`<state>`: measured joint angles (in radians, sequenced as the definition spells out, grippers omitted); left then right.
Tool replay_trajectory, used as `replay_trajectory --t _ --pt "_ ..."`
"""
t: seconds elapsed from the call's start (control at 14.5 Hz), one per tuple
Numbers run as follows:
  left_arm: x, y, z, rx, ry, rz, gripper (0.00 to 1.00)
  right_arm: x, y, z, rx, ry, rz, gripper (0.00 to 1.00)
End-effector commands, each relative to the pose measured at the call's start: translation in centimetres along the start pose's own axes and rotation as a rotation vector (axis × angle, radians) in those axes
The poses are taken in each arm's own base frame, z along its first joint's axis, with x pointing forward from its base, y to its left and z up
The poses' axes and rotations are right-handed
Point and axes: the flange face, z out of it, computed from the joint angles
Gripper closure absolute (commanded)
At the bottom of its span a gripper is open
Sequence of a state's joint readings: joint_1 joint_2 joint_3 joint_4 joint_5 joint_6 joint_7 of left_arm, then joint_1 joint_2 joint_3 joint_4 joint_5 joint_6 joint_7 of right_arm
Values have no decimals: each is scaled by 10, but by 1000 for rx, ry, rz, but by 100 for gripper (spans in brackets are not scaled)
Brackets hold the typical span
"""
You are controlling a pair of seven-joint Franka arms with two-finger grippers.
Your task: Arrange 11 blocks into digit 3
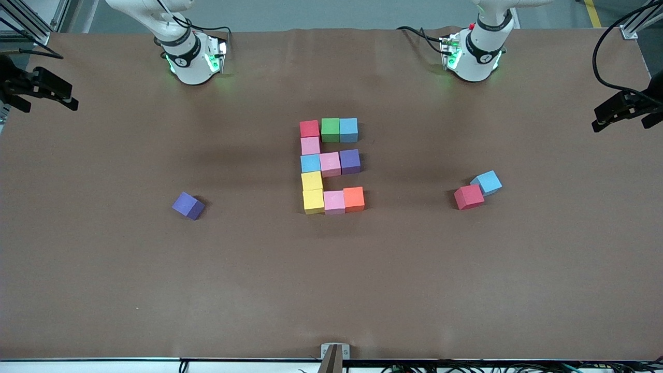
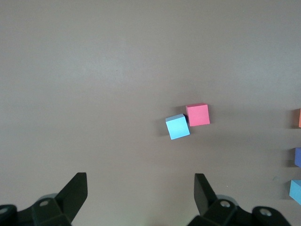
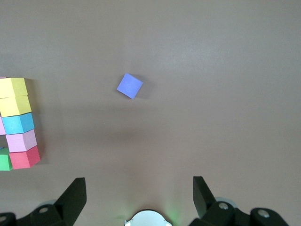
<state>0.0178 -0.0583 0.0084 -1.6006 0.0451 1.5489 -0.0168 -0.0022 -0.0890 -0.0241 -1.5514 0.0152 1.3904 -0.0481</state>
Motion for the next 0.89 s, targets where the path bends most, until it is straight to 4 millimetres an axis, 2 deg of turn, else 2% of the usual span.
replay_trajectory --t 0.0,0.34,0.83 --pt "-2 -2 -3 -20 14 16 0 -2 0 -2 -12 -1 -10 0" --pt "2 5 -3 -21 30 28 0 -2 1 -4 -14 4 -8 0" --pt "1 5 -4 -32 29 26 0 -1 2 -4 -12 5 -7 0"
